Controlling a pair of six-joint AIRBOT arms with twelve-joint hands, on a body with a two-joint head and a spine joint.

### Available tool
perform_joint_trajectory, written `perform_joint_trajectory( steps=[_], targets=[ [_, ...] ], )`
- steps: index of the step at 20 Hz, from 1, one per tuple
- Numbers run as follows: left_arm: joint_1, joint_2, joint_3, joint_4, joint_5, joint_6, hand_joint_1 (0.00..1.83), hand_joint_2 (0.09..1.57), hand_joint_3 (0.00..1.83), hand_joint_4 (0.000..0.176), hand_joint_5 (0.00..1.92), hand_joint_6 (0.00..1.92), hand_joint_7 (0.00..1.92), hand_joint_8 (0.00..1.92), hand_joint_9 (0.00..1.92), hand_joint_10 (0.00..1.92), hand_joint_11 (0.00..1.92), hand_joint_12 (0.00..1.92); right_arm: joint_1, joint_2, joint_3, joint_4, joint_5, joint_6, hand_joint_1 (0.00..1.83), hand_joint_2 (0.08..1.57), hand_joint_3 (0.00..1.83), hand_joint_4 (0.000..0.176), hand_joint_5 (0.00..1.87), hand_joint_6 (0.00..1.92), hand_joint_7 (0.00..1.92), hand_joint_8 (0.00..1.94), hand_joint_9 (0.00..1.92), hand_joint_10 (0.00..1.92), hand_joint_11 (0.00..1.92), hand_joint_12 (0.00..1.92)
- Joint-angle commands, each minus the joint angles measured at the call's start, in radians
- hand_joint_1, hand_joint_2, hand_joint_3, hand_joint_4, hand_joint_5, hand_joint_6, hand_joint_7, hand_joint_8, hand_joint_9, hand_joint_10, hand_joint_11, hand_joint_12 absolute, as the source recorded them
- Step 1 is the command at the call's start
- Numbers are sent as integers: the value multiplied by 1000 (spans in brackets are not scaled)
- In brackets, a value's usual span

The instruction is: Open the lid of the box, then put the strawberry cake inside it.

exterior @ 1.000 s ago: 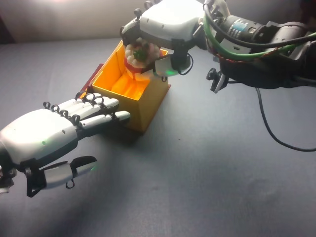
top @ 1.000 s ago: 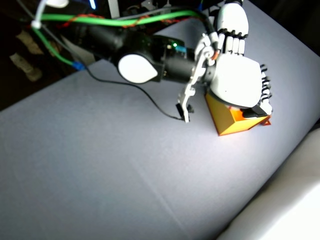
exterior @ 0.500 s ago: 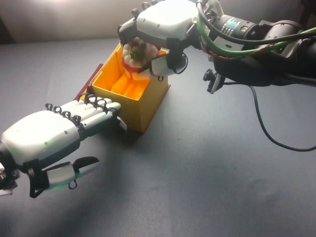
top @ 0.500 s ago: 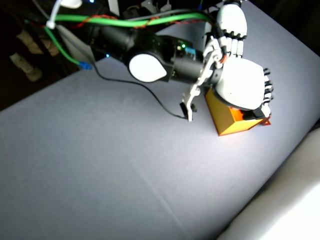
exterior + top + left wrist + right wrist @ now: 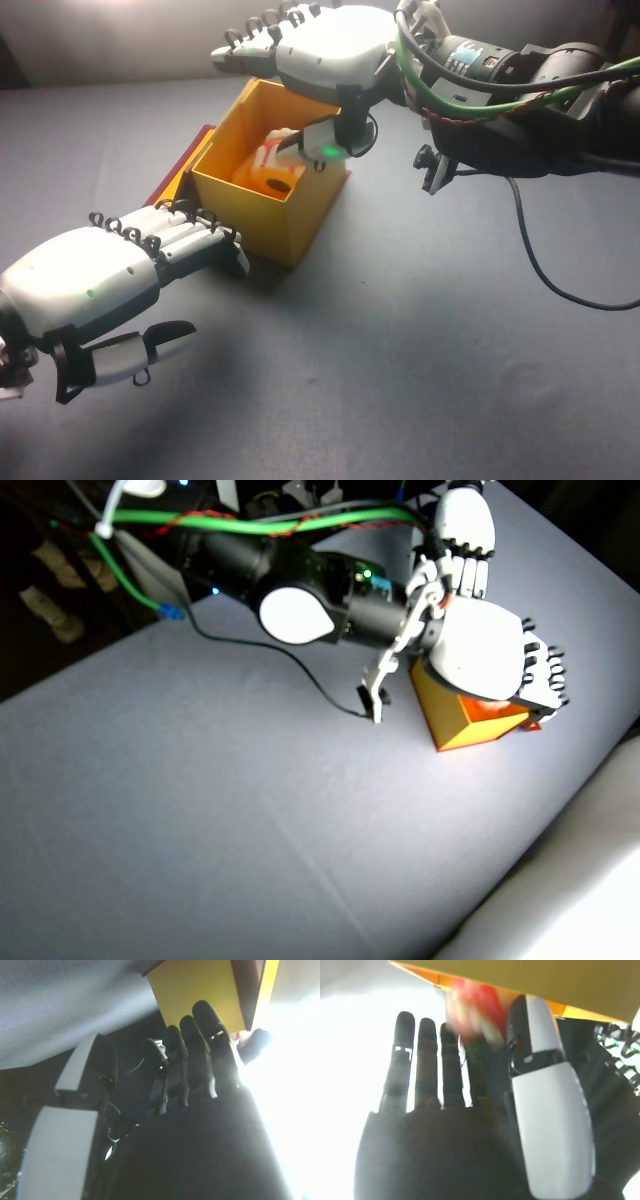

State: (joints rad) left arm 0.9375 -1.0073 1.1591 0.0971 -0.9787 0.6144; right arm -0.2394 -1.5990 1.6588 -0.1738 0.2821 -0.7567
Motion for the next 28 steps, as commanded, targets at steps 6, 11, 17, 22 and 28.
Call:
perform_joint_trajectory(
  steps=[6, 11, 17, 22, 28],
  targets=[
    [10, 32, -32, -27, -142, -3, 855, 1407, 1, 38, 0, 990, 165, 229, 48, 347, 0, 759, 23, 80, -101, -50, 137, 2, 972, 1173, 3, 0, 130, 5, 124, 4, 146, 9, 0, 999],
    [25, 61, -61, -39, -164, 8, 829, 1411, 1, 40, 0, 898, 192, 184, 50, 421, 0, 1017, 31, 223, -226, -95, 185, 2, 588, 1254, 0, 31, 27, 0, 0, 0, 51, 3, 0, 1154],
    [59, 110, -105, -86, -235, 48, 791, 1437, 2, 90, 64, 316, 118, 6, 19, 214, 0, 578, 29, 408, -385, -149, 286, 3, 500, 1265, 1, 18, 15, 0, 14, 0, 103, 73, 0, 1425],
    [114, 153, -143, -128, -330, 83, 469, 1454, 2, 95, 0, 0, 0, 0, 0, 0, 0, 0, -85, 579, -503, -137, 448, 3, 377, 1301, 0, 43, 0, 0, 0, 0, 0, 1, 0, 941],
    [148, 182, -162, -181, -428, 116, 103, 1403, 0, 58, 0, 0, 0, 0, 0, 0, 0, 0, -294, 744, -604, -13, 668, 0, 225, 1303, 8, 58, 0, 0, 0, 0, 0, 0, 4, 2]
  ],
)
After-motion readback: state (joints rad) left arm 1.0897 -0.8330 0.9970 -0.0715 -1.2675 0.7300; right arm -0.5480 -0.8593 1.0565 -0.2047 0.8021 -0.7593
